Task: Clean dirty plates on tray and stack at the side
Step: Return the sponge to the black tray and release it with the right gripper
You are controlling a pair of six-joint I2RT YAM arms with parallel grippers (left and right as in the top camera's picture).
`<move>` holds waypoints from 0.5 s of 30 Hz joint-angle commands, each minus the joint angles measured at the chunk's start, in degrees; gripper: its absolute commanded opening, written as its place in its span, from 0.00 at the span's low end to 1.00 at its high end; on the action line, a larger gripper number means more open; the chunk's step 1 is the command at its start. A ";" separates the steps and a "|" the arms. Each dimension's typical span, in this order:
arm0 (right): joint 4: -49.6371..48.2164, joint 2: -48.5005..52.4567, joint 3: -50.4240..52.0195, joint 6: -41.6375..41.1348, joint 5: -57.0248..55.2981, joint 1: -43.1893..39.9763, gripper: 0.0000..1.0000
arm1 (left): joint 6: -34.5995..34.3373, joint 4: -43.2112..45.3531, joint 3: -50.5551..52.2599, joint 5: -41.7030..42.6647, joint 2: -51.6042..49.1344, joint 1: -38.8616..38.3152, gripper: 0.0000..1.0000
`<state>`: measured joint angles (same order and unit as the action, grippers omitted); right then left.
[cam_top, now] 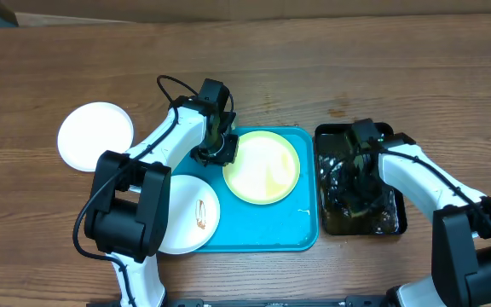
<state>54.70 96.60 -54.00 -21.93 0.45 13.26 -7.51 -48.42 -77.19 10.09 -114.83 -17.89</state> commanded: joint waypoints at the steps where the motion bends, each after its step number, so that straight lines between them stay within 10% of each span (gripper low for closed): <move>1: -2.78 -0.72 -2.32 1.33 -2.21 0.11 0.96 | 0.26 -0.13 -0.55 -1.07 -1.01 0.20 0.08; 5: -4.48 -0.04 -1.70 1.31 -2.51 0.11 0.89 | 0.26 -0.17 -0.55 -1.11 -1.01 0.20 0.08; 7: -5.27 0.15 -0.85 1.31 -2.51 0.17 0.33 | 0.26 -0.15 -0.55 -1.11 -1.01 0.20 0.08; 9: -5.62 0.50 -0.59 1.36 -2.54 0.17 0.09 | 0.28 -0.20 -0.55 -1.11 -1.01 0.20 0.05; 10: -5.84 0.55 -0.59 1.33 -2.54 0.00 0.12 | 0.28 -0.22 -0.55 -1.11 -1.01 0.20 0.04; 13: -4.94 0.24 -1.92 1.33 -2.29 -1.20 0.64 | 0.28 -0.46 -0.61 -1.27 -0.87 0.20 0.04; 15: -2.01 -0.26 -4.33 1.36 -2.32 -2.78 0.73 | 0.28 -1.01 -0.74 -1.31 -0.48 0.20 0.04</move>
<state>50.98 96.71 -55.33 -20.60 -0.99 12.67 -7.49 -48.66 -77.25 9.87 -114.83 -17.89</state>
